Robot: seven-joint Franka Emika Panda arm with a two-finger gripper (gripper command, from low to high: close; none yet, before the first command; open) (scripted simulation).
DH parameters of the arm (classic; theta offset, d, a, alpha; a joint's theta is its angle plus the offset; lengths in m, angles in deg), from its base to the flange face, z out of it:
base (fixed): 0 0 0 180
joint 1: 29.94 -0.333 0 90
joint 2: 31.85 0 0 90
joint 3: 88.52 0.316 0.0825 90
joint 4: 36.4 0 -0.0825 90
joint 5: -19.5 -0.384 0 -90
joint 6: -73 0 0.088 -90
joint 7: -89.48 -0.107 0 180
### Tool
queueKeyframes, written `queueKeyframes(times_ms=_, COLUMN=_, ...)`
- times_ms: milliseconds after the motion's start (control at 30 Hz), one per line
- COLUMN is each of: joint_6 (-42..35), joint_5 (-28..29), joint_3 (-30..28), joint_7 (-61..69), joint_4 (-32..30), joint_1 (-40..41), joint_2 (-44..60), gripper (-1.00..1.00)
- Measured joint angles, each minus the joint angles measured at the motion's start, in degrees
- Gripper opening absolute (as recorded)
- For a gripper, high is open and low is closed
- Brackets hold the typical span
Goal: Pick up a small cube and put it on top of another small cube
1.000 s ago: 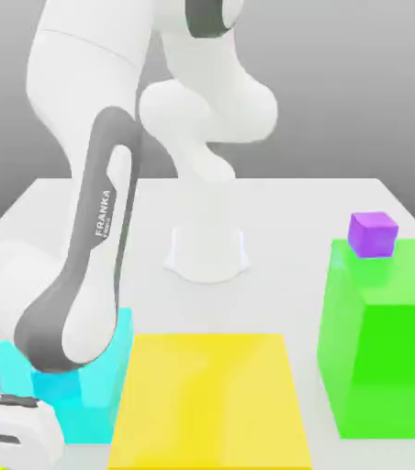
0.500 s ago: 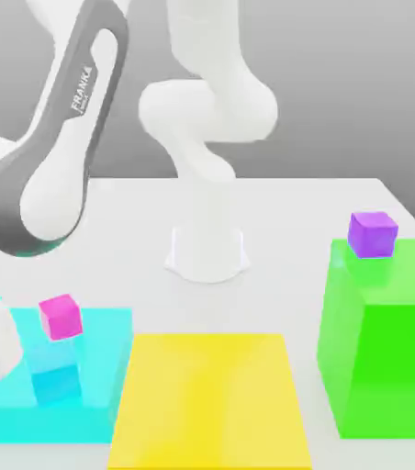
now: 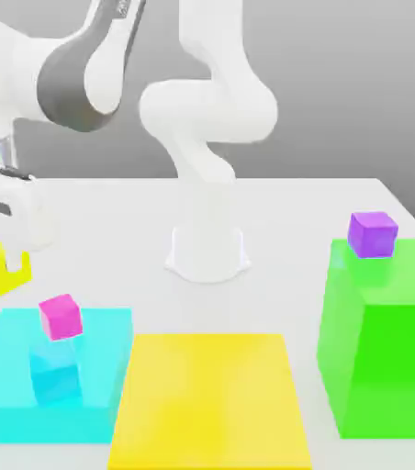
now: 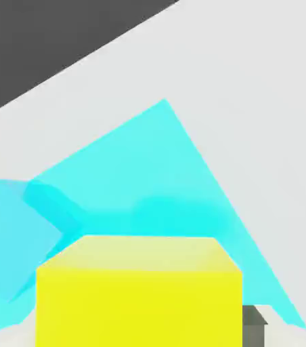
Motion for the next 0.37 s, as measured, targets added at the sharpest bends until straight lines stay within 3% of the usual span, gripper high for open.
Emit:
queueKeyframes(times_ms=100, joint_6=0.72, joint_5=0.89, joint_3=1.39, joint_7=-3.1, joint_4=-5.06, joint_1=0.89, joint_2=-2.17, gripper=-1.0)
queueKeyframes(times_ms=233, joint_6=9.47, joint_5=-1.45, joint_3=0.24, joint_7=-1.71, joint_4=-7.54, joint_1=-0.36, joint_2=4.9, gripper=-1.0)
queueKeyframes(times_ms=267, joint_6=11.53, joint_5=-2.1, joint_3=-0.04, joint_7=-1.23, joint_4=-7.94, joint_1=-0.64, joint_2=6.64, gripper=1.0)
queueKeyframes(times_ms=367, joint_6=11.53, joint_5=-2.1, joint_3=-0.04, joint_7=-1.23, joint_4=-7.94, joint_1=-0.64, joint_2=6.64, gripper=1.0)
